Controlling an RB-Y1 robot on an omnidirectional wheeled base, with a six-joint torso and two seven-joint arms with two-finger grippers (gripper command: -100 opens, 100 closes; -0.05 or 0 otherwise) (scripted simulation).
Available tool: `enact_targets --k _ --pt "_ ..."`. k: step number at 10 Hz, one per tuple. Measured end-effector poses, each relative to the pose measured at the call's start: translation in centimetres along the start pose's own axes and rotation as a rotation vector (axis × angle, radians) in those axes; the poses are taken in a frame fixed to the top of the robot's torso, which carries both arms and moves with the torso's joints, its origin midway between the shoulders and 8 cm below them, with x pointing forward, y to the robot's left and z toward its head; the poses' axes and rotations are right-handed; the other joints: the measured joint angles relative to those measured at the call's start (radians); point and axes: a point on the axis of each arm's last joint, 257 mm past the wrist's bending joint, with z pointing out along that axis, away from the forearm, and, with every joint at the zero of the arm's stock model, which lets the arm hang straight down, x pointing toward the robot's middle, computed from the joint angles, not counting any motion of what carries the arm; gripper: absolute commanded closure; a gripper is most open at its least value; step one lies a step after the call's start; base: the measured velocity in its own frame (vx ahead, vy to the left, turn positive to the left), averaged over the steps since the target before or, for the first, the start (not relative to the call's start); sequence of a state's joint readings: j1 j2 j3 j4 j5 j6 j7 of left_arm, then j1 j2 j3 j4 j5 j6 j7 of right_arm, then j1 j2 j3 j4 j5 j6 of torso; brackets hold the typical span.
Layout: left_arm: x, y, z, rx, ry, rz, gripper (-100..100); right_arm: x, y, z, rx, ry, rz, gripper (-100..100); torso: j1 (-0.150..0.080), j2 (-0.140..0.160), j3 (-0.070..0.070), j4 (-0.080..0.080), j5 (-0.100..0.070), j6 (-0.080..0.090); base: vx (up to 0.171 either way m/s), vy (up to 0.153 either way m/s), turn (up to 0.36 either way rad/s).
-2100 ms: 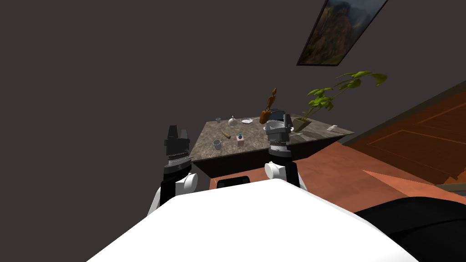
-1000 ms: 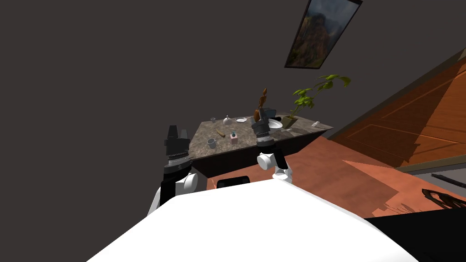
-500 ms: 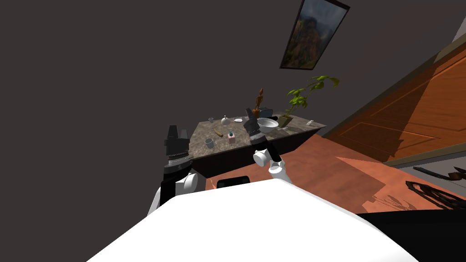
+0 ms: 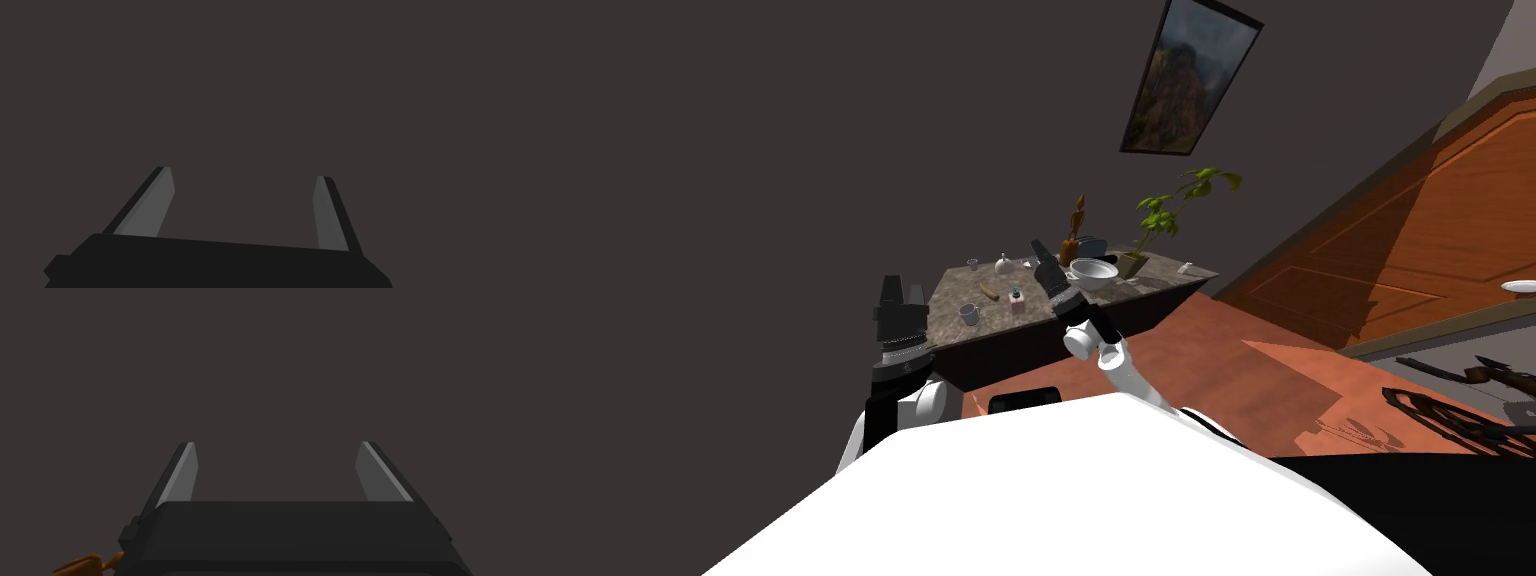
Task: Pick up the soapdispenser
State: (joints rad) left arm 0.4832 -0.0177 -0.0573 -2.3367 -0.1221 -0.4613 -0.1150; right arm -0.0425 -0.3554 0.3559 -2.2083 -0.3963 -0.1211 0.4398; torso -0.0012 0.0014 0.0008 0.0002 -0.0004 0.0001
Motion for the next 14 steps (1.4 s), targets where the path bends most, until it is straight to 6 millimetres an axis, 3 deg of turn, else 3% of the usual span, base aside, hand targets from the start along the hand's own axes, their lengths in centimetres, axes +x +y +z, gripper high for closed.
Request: enact_targets --k 4,8,9,14 --pt "0.0 0.0 0.0 0.0 0.0 0.0 0 2.9 0.1 2.1 -0.008 0.116 -0.059 -100 0.001 0.0 0.0 0.0 0.0 0.0 -0.016 -0.011 -0.033" --pt "0.0 0.0 0.0 0.0 0.0 0.0 0 8.1 -0.5 3.3 0.007 0.292 -0.14 -100 0.001 0.0 0.0 0.0 0.0 0.0 -0.016 -0.008 -0.022" --pt "0.0 0.0 0.0 0.0 0.0 0.0 0 8.6 -0.3 3.6 -0.004 0.307 -0.162 -100 0.002 -0.001 0.0 0.0 0.0 0.0 -0.01 -0.002 -0.043" --pt "0.0 0.0 0.0 0.0 0.0 0.0 0 14.0 -2.0 3.1 0.023 0.536 -0.297 -100 0.002 -0.001 0.0 0.0 0.0 0.0 -0.011 0.002 -0.022"
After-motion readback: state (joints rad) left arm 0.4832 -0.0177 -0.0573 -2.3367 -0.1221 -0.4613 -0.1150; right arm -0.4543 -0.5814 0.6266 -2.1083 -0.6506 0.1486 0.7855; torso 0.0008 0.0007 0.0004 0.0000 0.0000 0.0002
